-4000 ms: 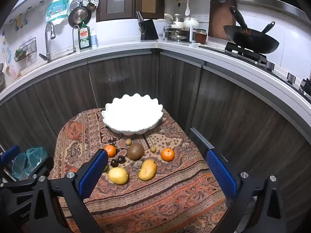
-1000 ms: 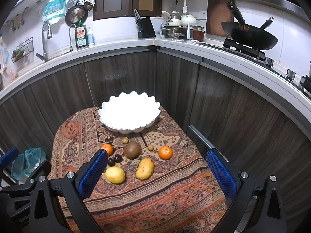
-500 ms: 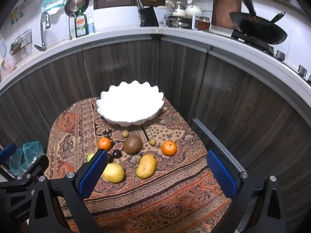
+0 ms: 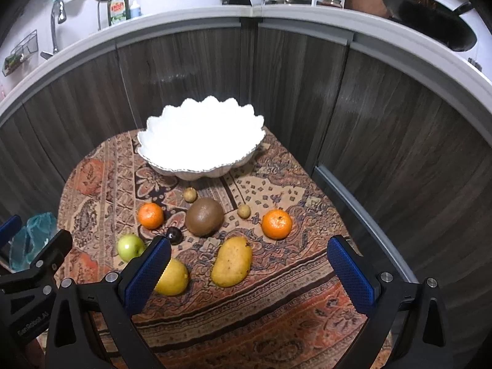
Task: Organize fruits
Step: 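Lower the left tool onto the large yellow lemon while the right tool approaches the mango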
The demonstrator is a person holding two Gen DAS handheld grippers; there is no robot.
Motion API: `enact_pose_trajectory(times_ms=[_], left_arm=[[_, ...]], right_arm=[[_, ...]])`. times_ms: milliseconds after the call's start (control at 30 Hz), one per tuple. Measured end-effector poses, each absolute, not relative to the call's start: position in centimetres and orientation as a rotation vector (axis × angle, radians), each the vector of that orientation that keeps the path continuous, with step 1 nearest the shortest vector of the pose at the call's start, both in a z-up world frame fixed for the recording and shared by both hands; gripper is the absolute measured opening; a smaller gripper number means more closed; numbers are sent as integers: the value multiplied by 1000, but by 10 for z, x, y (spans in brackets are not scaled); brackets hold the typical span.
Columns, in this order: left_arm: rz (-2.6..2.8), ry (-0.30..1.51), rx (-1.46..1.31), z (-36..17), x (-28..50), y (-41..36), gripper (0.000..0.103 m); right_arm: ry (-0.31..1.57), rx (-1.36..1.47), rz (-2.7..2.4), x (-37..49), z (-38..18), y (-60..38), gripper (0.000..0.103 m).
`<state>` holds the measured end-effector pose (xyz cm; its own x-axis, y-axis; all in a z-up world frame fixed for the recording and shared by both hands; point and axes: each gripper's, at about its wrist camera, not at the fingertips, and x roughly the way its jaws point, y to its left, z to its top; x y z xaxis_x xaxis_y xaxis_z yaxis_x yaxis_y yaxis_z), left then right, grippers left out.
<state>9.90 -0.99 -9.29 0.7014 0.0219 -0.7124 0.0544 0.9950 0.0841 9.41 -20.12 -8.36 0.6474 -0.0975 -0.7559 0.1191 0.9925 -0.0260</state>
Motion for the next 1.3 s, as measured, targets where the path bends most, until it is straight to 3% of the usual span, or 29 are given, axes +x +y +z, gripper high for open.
enact_pose_trajectory(times_ms=[767,933,1200,1300], left_arm=[[-145,956,95,-197,126,-83,102],[-146,998,102,-217,133,-89,95],[-166,1050,117,-236,137,-95,66],[-168,1047,129,-237,136,-95,65]], right_arm=[[913,-17,-190,111,-155,-253,102],[922,-21,-204,113,-166,-258,102],[934,-42,-196,114,-174,-253,102],[935,-46,-195,114,-174,-252,102]])
